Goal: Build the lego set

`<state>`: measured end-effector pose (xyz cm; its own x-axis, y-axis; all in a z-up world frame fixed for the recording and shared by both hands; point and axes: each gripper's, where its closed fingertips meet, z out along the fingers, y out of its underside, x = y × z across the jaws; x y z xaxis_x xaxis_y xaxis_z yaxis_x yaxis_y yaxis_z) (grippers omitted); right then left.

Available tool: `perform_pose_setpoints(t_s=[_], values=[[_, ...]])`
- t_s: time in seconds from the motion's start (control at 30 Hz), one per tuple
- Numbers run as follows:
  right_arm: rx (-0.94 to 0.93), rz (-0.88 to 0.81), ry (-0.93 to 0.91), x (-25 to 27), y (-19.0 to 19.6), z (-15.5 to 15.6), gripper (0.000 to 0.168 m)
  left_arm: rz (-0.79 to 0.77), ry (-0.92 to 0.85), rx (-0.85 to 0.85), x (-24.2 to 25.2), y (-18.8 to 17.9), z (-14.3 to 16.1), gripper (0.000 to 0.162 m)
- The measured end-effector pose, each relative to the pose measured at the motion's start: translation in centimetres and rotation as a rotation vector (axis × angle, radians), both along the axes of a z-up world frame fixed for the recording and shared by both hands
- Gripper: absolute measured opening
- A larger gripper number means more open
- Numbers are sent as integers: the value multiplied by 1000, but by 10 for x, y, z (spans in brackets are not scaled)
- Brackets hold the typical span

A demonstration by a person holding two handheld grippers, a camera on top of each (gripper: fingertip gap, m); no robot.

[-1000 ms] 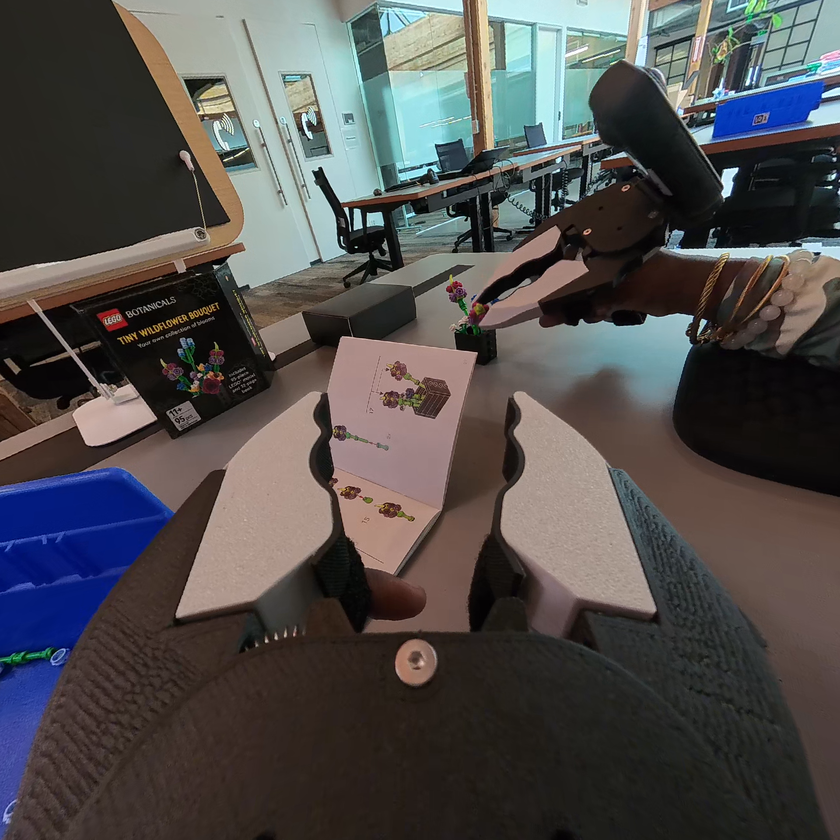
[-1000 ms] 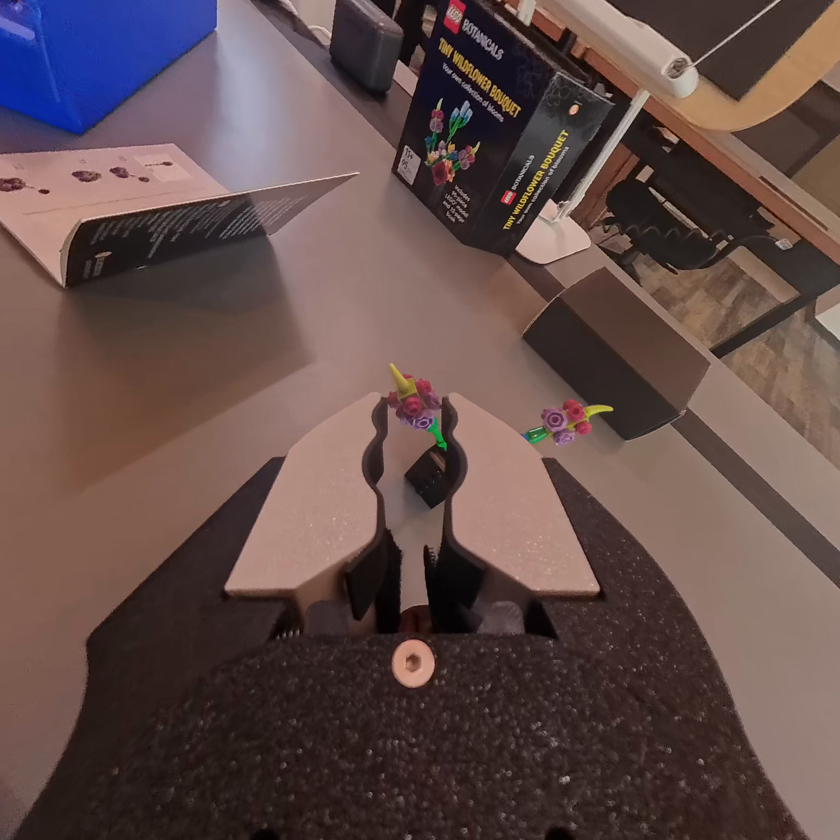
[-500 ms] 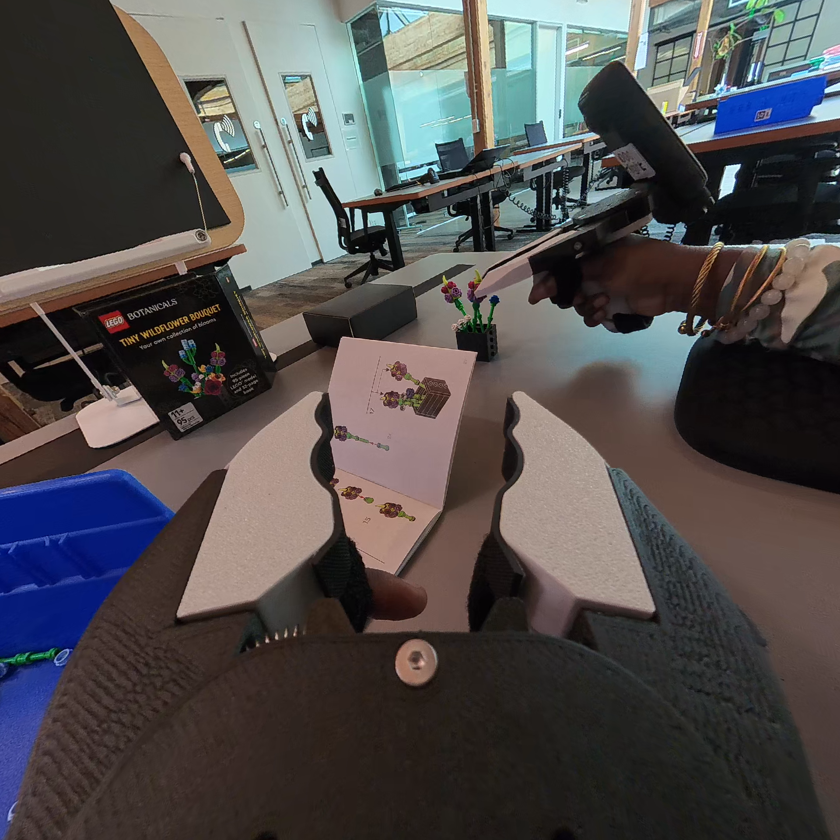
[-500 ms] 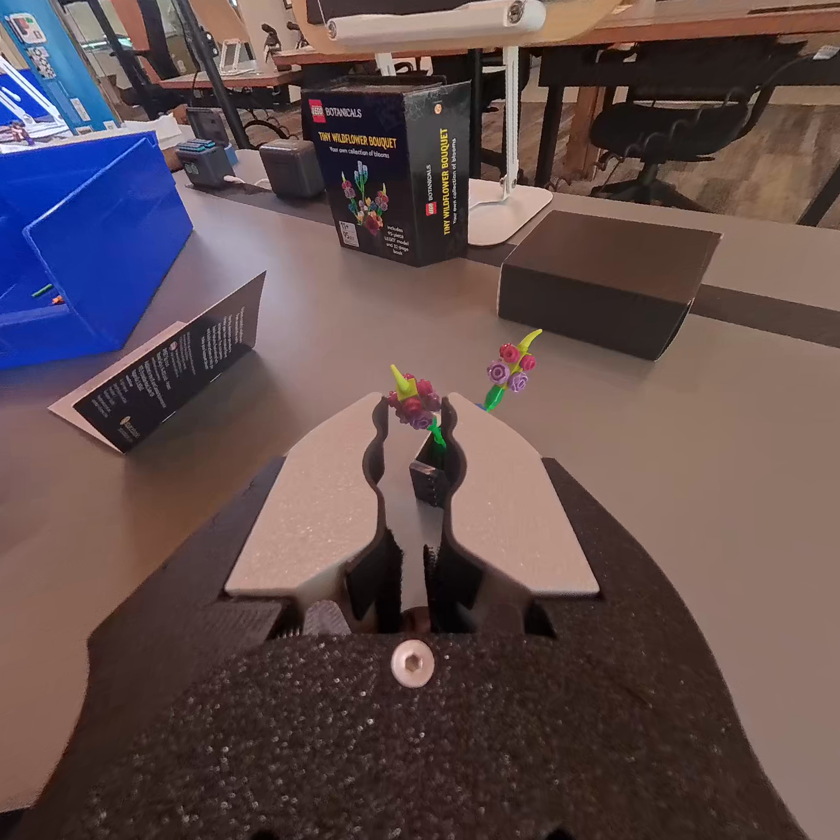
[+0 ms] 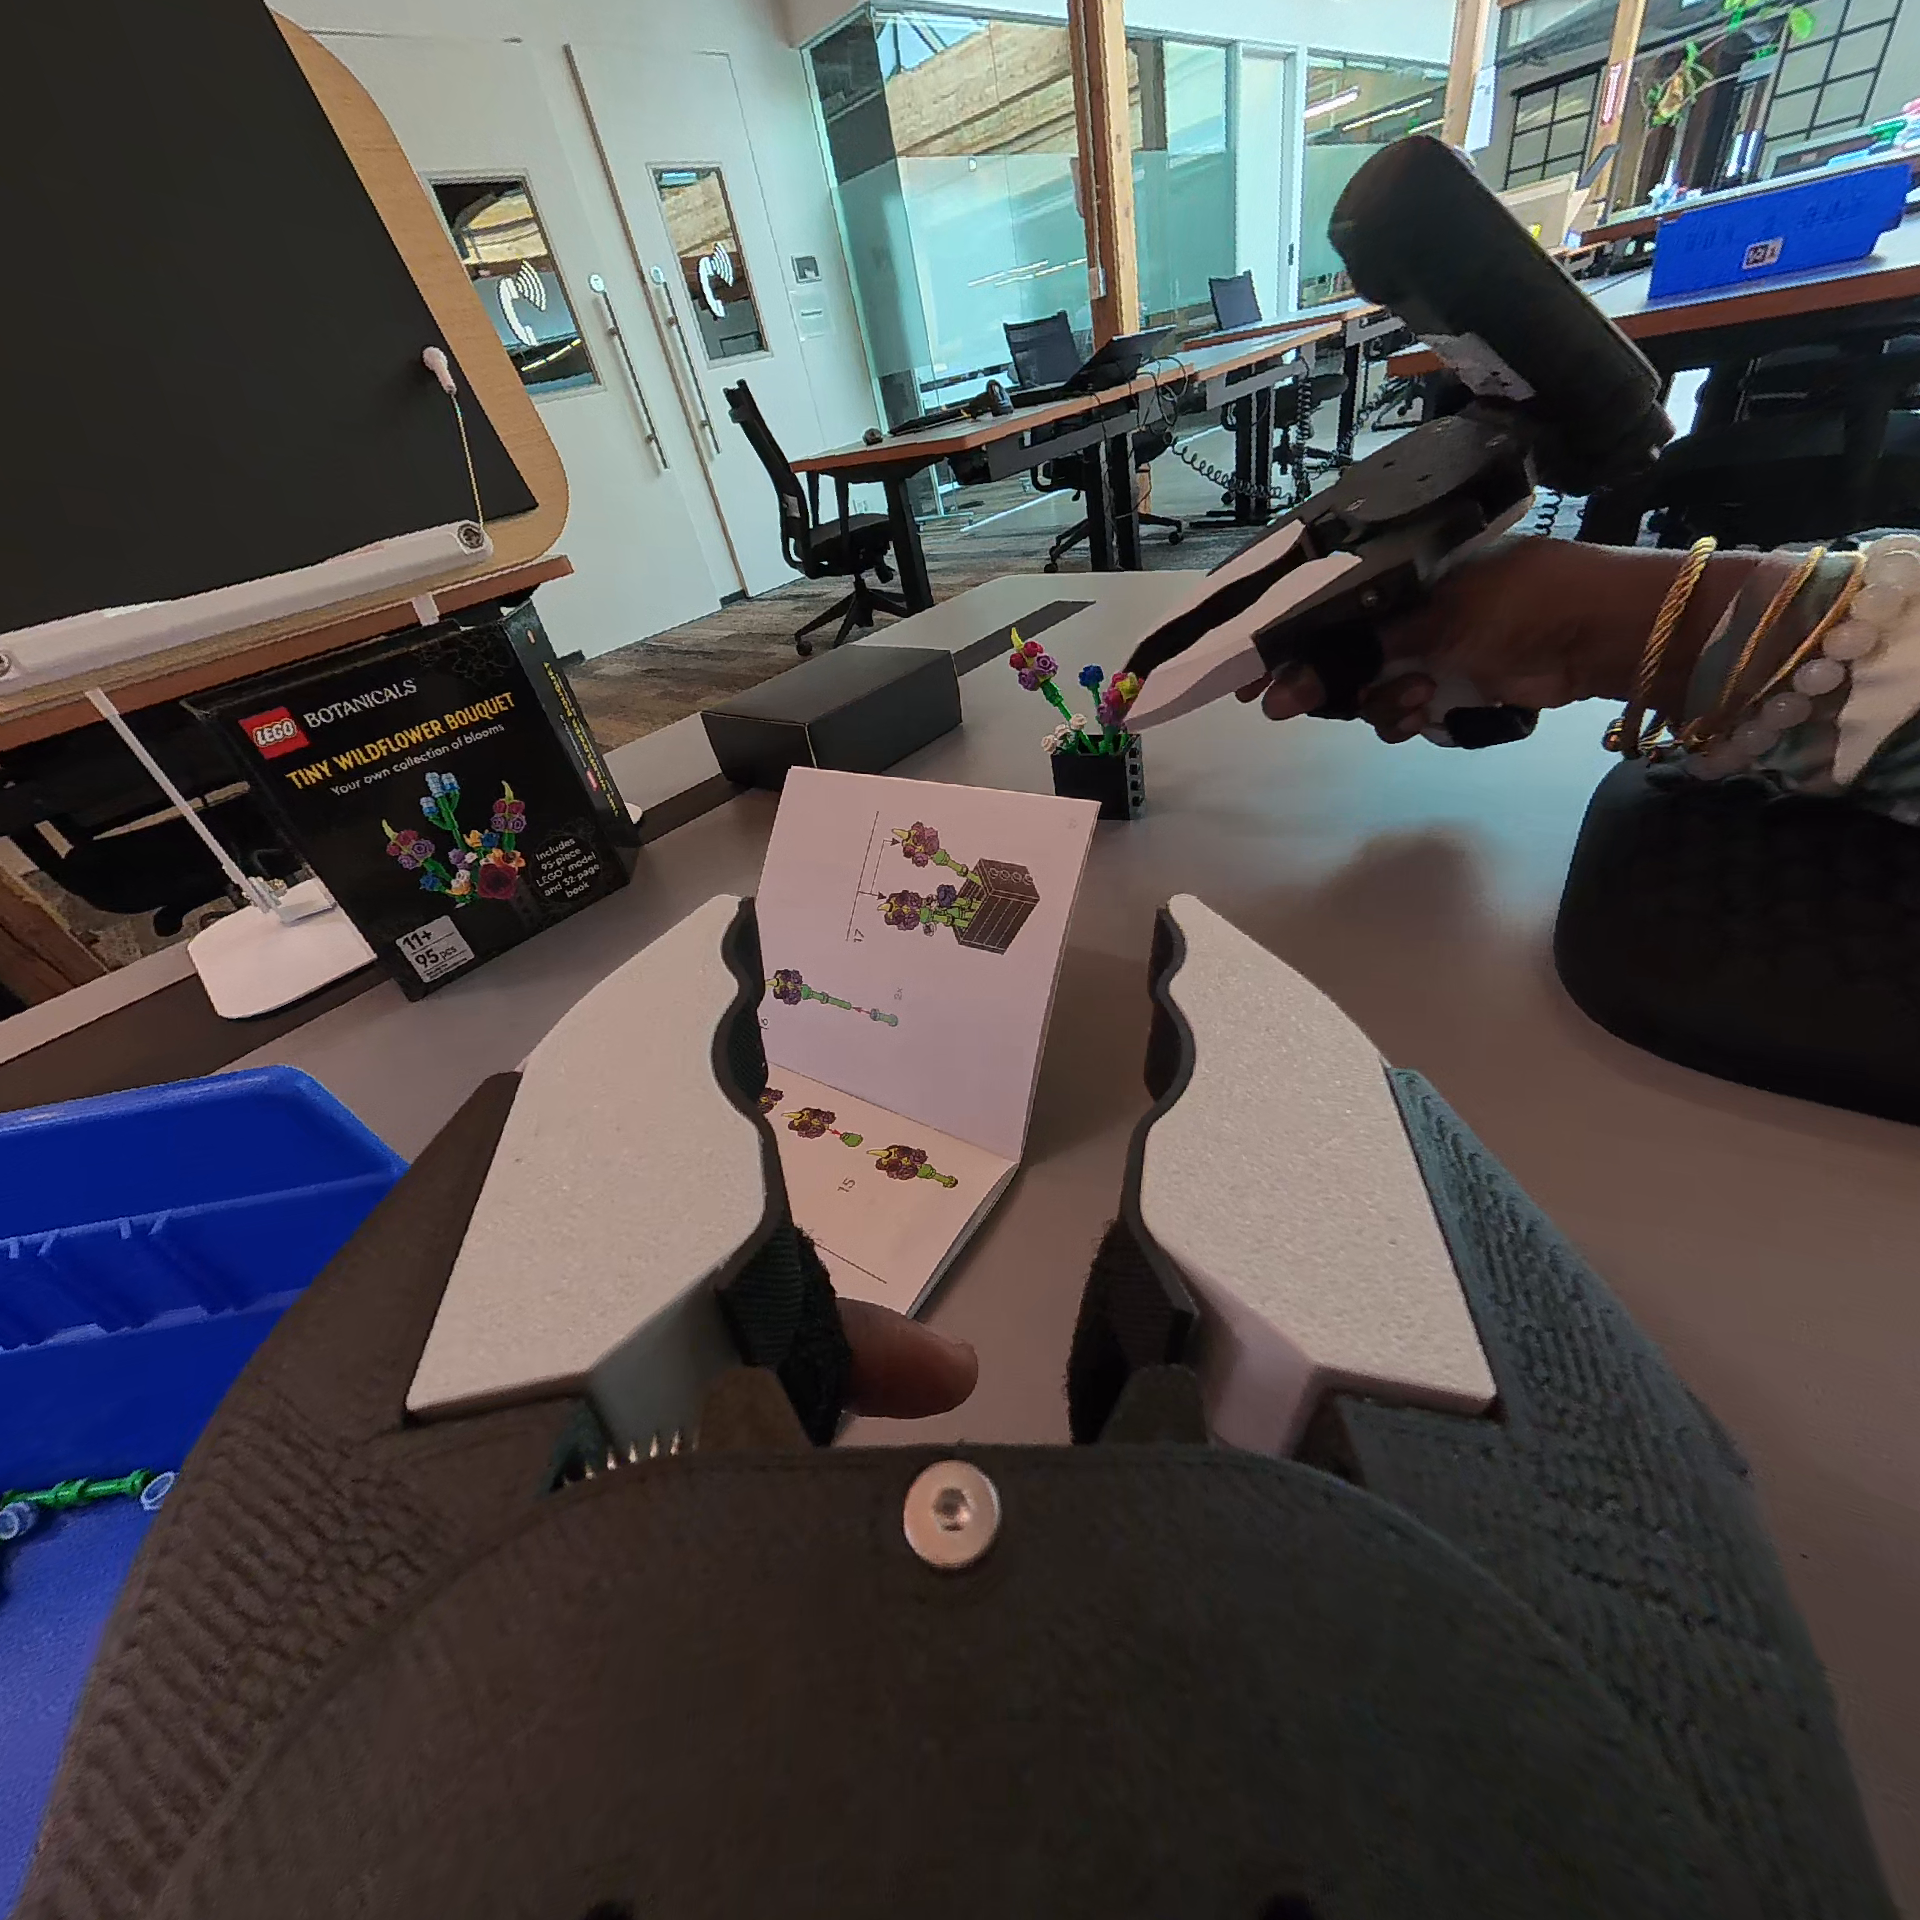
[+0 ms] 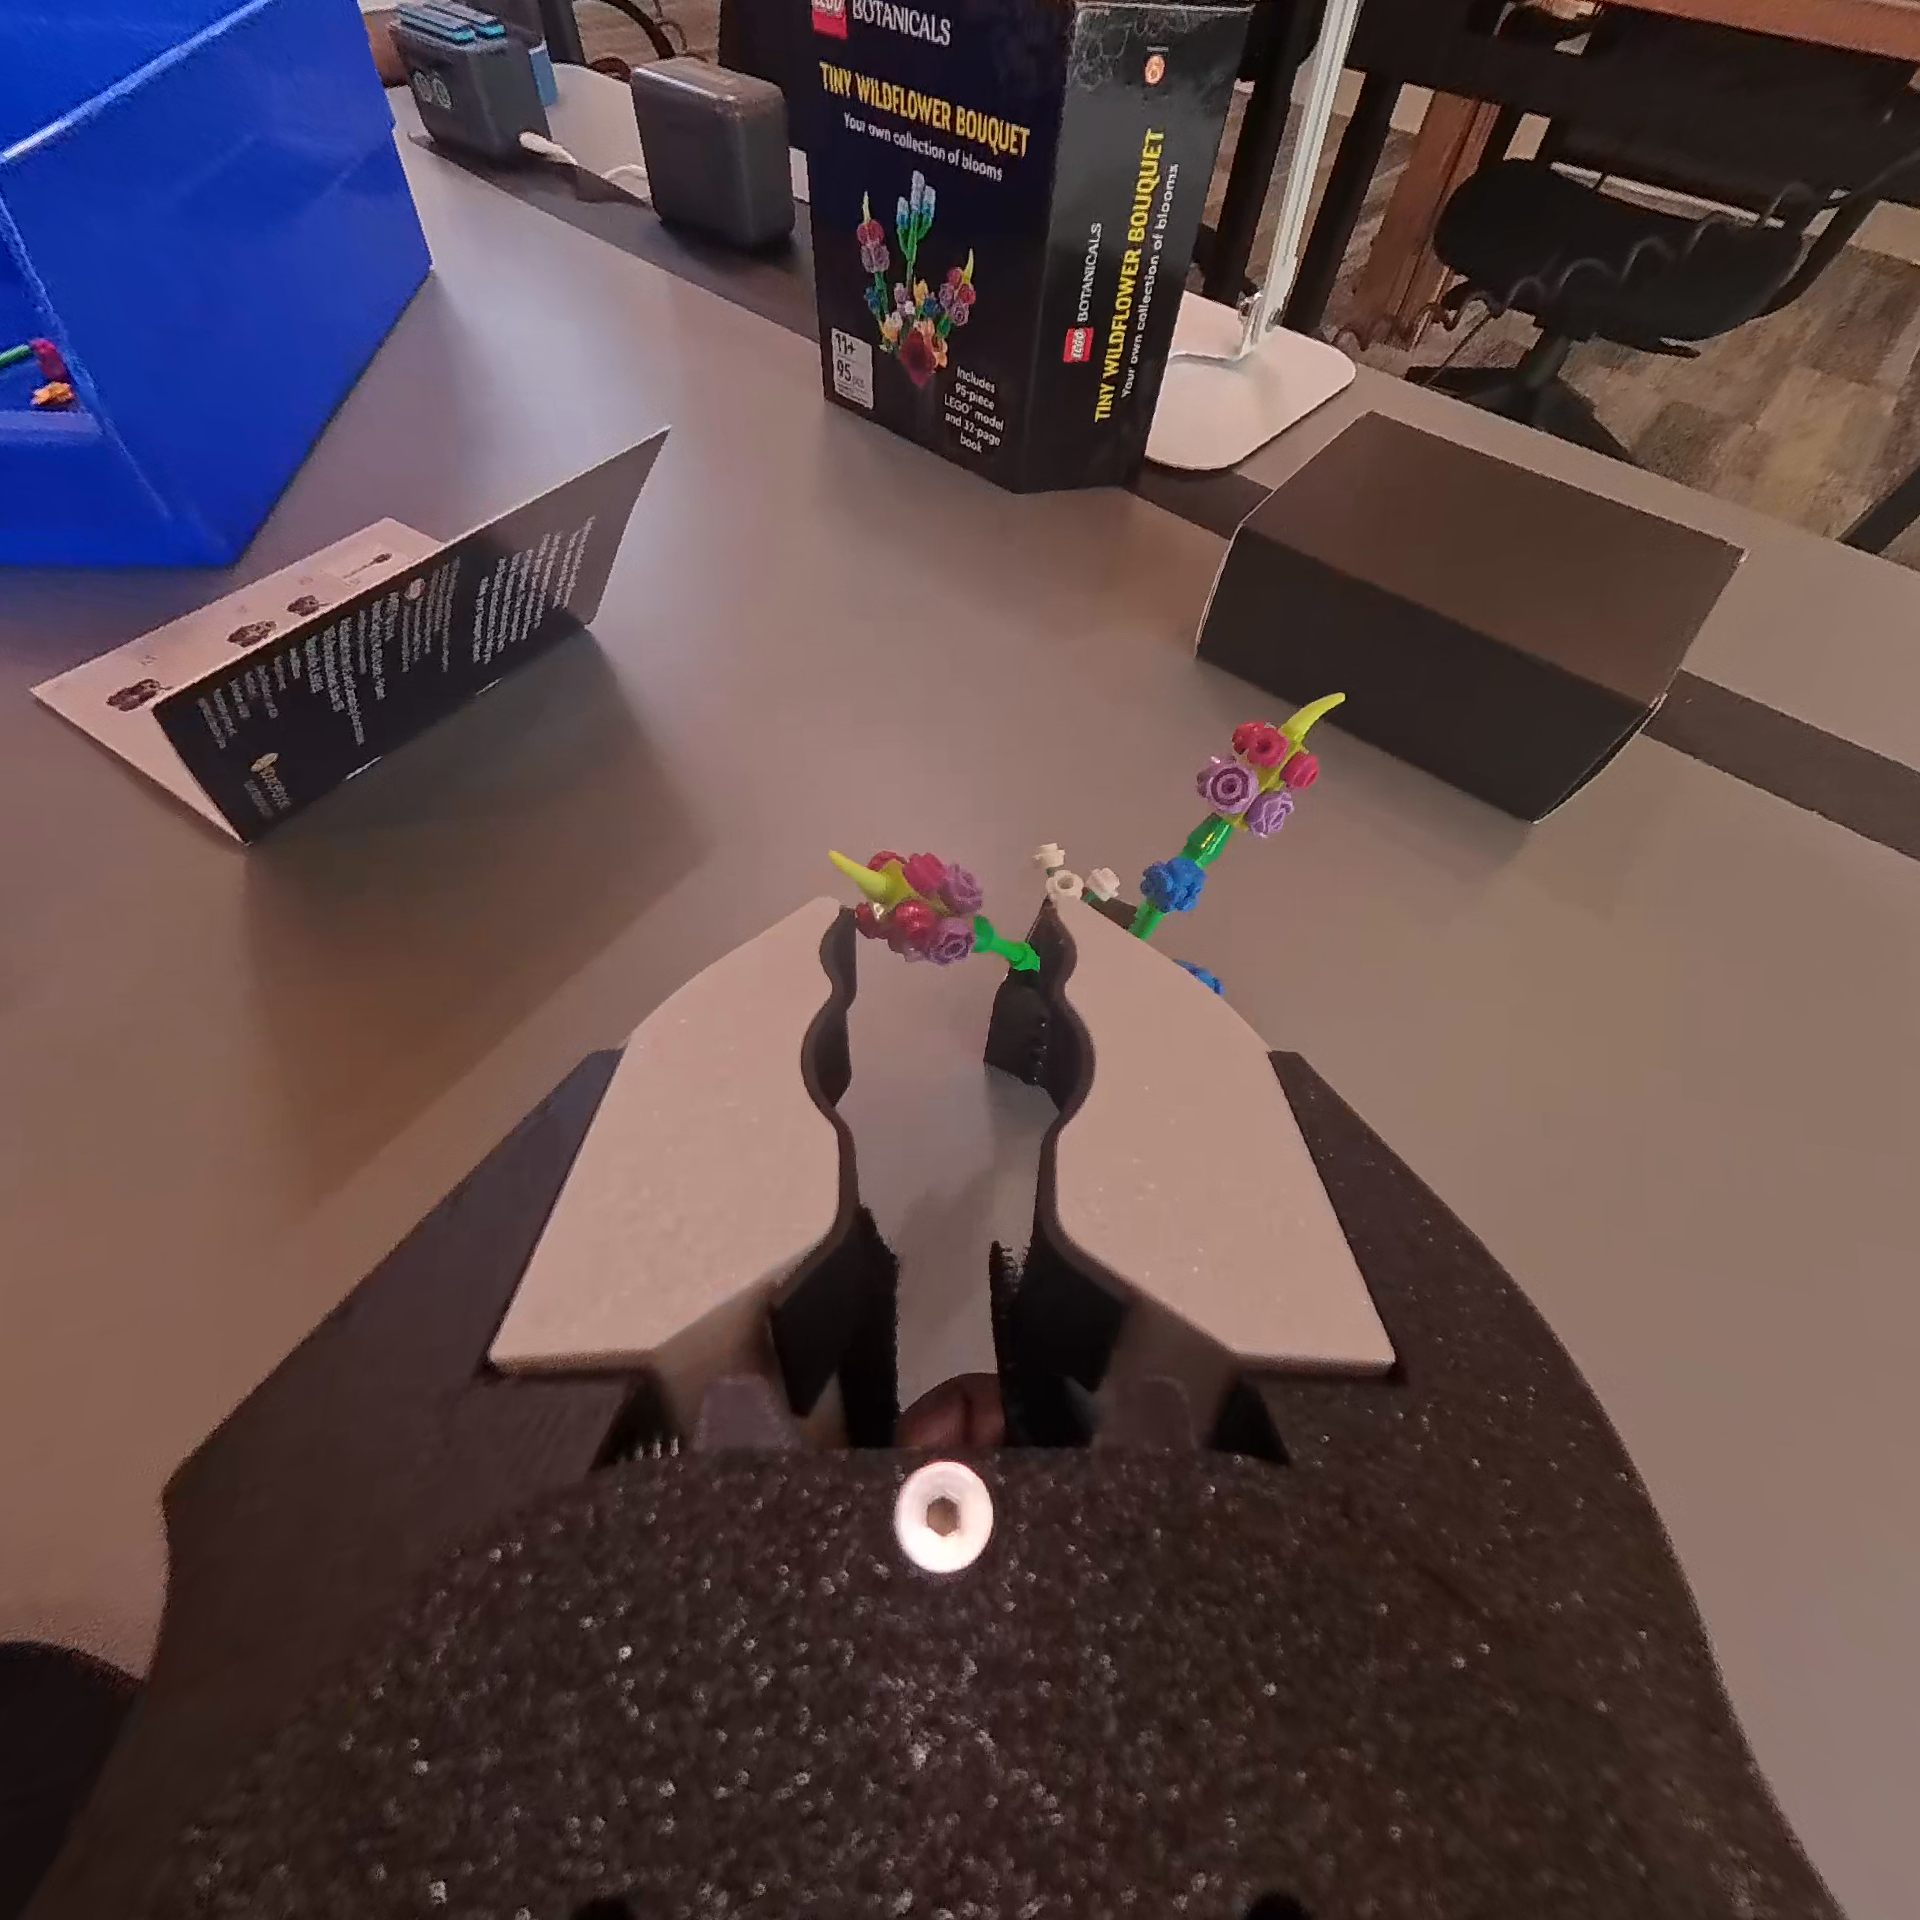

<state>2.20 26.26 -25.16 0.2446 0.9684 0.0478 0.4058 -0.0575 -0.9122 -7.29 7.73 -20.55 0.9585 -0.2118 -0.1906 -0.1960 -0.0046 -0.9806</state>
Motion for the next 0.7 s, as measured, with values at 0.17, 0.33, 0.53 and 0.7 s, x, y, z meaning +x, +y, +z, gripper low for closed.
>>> perform_pose_setpoints(t_s=[0.17,0.33,0.53,0.7], values=[[-7,7,-5,4,-1,-2,35,0,3,0,0,0,0,71],[-14,25,-31,4,-4,-6,37,3,4,0,0,0,1,71],[-22,56,-56,6,-8,-9,42,5,5,2,0,0,1,69],[-21,54,46,11,-7,8,55,-6,-39,42,-1,-2,9,68]])
